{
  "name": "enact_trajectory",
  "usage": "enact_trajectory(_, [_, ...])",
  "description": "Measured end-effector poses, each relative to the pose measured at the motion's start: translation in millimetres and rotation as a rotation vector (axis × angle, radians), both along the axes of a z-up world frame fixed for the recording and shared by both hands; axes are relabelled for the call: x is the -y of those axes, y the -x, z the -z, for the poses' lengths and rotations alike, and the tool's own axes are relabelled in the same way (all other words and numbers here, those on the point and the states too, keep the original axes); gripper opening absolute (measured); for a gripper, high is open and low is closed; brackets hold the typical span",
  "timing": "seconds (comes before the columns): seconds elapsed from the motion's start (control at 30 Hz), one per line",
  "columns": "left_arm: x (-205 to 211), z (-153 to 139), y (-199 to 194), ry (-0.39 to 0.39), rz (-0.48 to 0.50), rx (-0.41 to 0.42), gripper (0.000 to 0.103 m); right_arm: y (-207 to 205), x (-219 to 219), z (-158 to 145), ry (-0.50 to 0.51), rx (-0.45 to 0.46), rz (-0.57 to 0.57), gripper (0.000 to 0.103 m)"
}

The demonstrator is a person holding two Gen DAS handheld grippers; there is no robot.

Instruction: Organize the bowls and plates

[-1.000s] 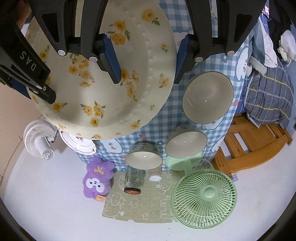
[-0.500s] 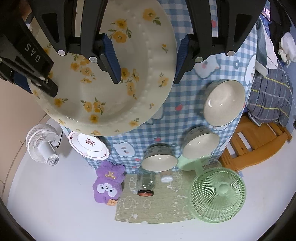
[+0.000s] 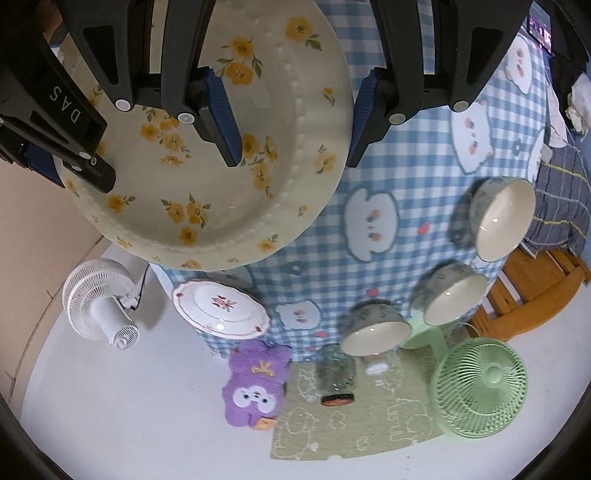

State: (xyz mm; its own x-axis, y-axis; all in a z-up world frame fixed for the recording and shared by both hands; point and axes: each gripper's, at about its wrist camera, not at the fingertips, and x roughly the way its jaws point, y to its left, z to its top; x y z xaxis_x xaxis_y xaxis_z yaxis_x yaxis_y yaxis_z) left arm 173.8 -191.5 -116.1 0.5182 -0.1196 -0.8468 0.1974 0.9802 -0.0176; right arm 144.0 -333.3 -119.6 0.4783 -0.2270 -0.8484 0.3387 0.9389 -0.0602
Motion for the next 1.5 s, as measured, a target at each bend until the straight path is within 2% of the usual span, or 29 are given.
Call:
enact_trajectory(0.57, [53.0,42.2,7.4,-0.018,-0.020,-0.075,0.057,1.7,49.3,37.4,0.001,-0.063,-0.035,0.053])
enact_trajectory(1.13, [58.0,71.6,1.2,-0.054,-0.021,-0.133,0.057,-4.4,53.3,72.4,-0.020,-0.141,-0.061,0.053])
enact_trajectory(1.5, [59.2,72.1,1.4,-0.084,-0.011,-0.112,0.057,-5.1,57.0,79.3,-0.067,-0.151,-0.036,0.053])
